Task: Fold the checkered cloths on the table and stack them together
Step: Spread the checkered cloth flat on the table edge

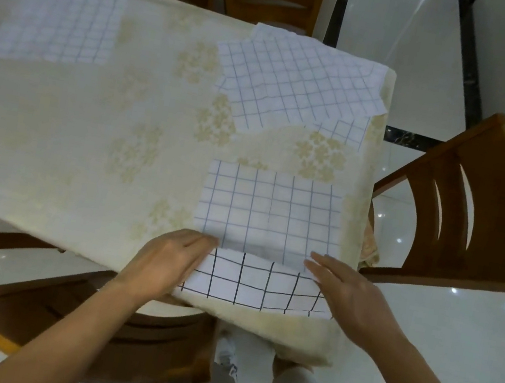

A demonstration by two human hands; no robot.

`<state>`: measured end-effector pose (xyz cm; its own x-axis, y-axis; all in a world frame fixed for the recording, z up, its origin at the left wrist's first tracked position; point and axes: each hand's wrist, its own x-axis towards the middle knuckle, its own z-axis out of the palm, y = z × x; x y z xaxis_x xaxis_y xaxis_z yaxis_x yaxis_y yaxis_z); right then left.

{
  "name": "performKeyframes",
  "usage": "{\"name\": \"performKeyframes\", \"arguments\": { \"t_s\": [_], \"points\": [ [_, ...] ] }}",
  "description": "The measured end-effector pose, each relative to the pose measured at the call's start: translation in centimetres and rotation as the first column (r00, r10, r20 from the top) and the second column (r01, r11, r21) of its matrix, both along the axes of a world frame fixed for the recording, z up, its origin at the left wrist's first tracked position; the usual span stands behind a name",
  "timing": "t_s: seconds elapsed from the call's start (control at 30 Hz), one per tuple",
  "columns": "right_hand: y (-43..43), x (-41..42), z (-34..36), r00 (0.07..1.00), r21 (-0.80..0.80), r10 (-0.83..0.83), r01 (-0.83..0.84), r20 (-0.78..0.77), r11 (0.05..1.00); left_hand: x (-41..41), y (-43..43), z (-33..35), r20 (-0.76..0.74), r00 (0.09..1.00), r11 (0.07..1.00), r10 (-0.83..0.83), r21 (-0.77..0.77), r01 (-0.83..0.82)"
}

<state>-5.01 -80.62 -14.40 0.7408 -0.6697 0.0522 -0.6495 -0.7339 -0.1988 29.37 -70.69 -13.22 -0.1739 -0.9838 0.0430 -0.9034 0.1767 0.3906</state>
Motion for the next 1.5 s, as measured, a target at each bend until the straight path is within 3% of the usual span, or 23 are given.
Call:
{"name": "performKeyframes", "arguments": {
  "t_s": [0.27, 0.57, 0.8, 1.2, 1.4, 1.5],
  "points": [
    [-12.5, 2.4, -1.7, 1.0, -0.11, 0.028, -0.027, 0.009, 0.994, 1.3, -11.5, -3.7, 0.113, 0.993, 0.995, 0.028, -0.101, -0.017],
    [-21.2, 3.6, -8.2, 0.997, -0.034, 0.064, -0.066, -0.033, 0.997, 2.4, -18.8, -8.5, 0.151, 0.984, 0.995, 0.09, -0.06, -0.082],
    [-22.8, 4.6, -10.7, 0.997, -0.001, 0.022, -0.022, -0.075, 1.0, 2.8, -20.4, -11.0, 0.099, 0.981, 0.983, 0.167, -0.094, -0.158],
    [-23.5, 5.3, -13.0, 0.998, -0.069, -0.06, 0.059, -0.015, 0.996, 2.5, -20.1, -15.1, 0.029, 0.967, 0.947, 0.251, -0.216, -0.239],
    [-22.3, 5.2, -10.6, 0.99, -0.045, -0.138, 0.137, -0.029, 0.99, 1.6, -18.2, -10.8, 0.093, 0.959, 0.959, 0.267, -0.124, -0.255],
    [-18.5, 4.3, -8.0, 0.995, -0.046, -0.102, 0.103, 0.008, 0.994, 0.0, -13.7, -7.1, 0.094, 0.986, 0.988, 0.136, -0.089, -0.127]
  ]
}}
